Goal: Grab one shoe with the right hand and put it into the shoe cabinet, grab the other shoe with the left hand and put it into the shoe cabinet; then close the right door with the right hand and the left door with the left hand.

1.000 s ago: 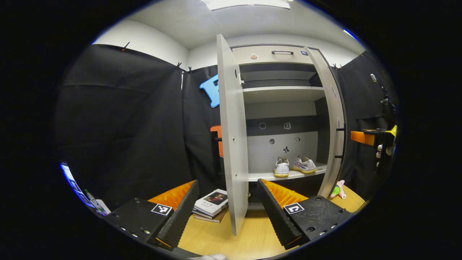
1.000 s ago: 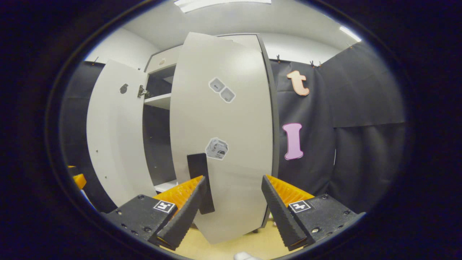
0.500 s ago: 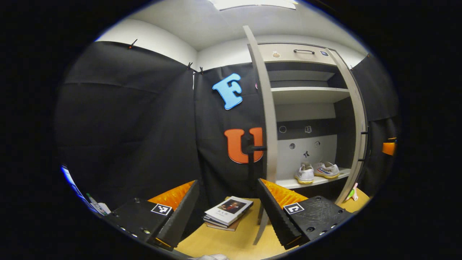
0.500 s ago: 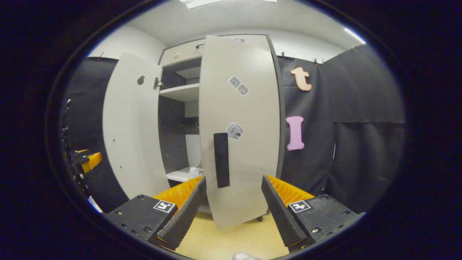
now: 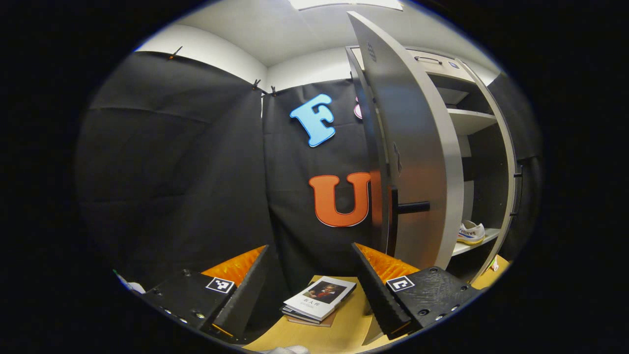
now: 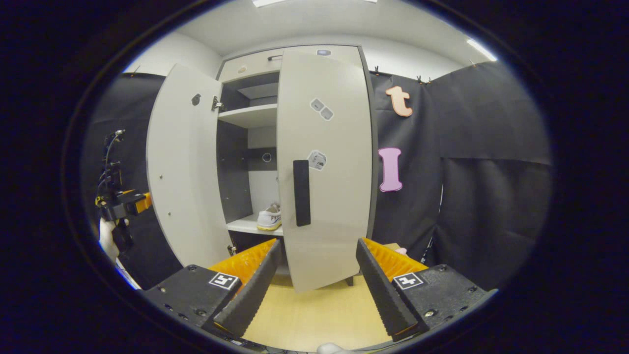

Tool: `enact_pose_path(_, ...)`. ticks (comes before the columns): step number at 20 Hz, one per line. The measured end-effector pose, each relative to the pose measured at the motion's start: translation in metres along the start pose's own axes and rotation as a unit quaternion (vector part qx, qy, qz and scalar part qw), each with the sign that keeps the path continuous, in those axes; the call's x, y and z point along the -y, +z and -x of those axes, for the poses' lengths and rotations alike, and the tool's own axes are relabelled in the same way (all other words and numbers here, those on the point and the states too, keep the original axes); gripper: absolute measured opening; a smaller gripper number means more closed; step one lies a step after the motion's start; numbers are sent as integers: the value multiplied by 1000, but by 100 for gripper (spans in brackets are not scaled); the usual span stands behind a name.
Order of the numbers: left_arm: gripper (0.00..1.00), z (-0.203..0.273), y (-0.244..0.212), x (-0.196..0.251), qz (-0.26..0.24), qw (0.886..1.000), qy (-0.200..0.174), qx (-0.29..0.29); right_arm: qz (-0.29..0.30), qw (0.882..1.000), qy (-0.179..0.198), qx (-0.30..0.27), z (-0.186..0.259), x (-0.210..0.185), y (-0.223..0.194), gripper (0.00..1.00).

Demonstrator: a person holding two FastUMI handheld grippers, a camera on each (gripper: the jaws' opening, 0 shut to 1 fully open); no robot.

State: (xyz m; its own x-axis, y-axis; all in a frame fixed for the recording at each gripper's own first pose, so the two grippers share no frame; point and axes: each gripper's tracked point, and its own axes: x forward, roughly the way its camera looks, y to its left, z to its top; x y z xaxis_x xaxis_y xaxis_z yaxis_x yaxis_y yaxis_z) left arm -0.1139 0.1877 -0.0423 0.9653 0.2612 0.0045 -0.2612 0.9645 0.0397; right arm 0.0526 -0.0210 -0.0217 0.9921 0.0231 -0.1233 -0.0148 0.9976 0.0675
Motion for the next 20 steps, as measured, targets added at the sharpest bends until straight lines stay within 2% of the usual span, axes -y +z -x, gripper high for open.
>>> enact_pose_path(6, 89, 1, -1, 19, 3, 999, -40, 0, -1, 1000, -4, -7, 5, -12, -7, 100)
enact_pose_path(9, 80, 3, 3, 30, -16, 999, -50, 9, -1, 1000, 3, -4, 8, -21, -6, 100)
enact_pose_path(17, 80, 17, 7, 109, -2, 992, -128, 5, 6, 1000, 11, 1, 9, -22, 1, 100)
enact_pose_path(18, 89, 18, 7, 118, 0, 991, -136, 2, 7, 1000, 10, 1, 10, -20, 2, 100)
enact_pose_path(19, 80, 18, 7, 130, 1, 989, -145, 2, 7, 1000, 7, 2, 9, -16, 3, 100)
enact_pose_path(20, 80, 18, 8, 143, 2, 988, -153, 0, 6, 1000, 5, 3, 10, -12, 4, 100)
